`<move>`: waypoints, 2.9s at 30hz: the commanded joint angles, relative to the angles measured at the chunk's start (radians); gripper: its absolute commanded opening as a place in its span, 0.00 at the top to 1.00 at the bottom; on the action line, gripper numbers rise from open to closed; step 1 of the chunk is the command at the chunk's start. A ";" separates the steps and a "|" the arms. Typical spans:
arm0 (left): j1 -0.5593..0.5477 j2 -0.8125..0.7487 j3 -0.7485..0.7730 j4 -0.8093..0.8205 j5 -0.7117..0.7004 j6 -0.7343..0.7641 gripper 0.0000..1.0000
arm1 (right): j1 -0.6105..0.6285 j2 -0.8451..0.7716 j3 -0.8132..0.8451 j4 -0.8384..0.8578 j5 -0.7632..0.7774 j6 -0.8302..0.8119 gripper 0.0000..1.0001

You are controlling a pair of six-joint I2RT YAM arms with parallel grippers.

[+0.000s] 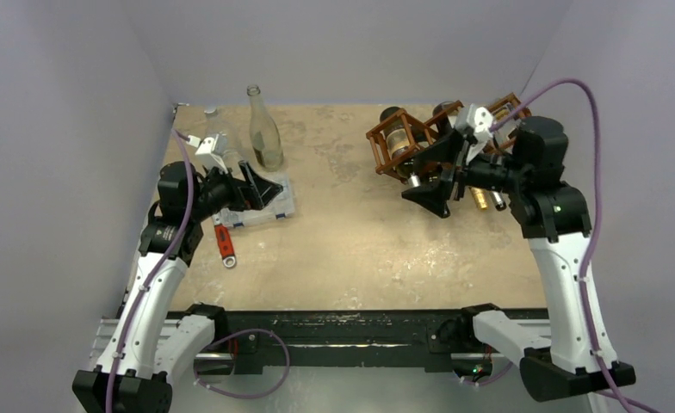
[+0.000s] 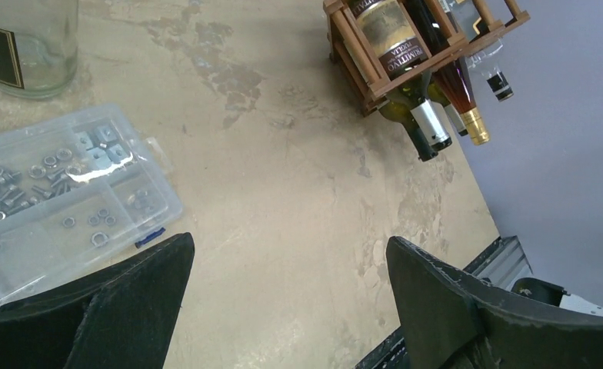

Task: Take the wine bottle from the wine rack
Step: Pick up the wine bottle from the wine rack.

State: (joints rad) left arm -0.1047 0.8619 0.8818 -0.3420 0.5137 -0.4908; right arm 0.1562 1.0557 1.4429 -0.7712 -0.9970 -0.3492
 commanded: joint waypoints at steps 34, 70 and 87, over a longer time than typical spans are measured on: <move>0.005 0.034 -0.015 0.061 0.063 0.023 0.05 | -0.003 -0.072 0.211 0.214 0.232 0.755 0.01; -0.031 -0.164 -0.086 -0.055 -0.015 0.130 0.00 | -0.275 -0.139 -0.479 0.350 0.545 0.056 0.01; -0.038 -0.166 -0.089 -0.046 0.002 0.115 0.00 | -0.110 0.093 -0.404 0.357 0.401 0.139 0.02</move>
State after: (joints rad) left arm -0.1387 0.7048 0.7704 -0.4061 0.5053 -0.3820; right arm -0.0090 1.1294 1.0039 -0.4908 -0.6674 -0.2821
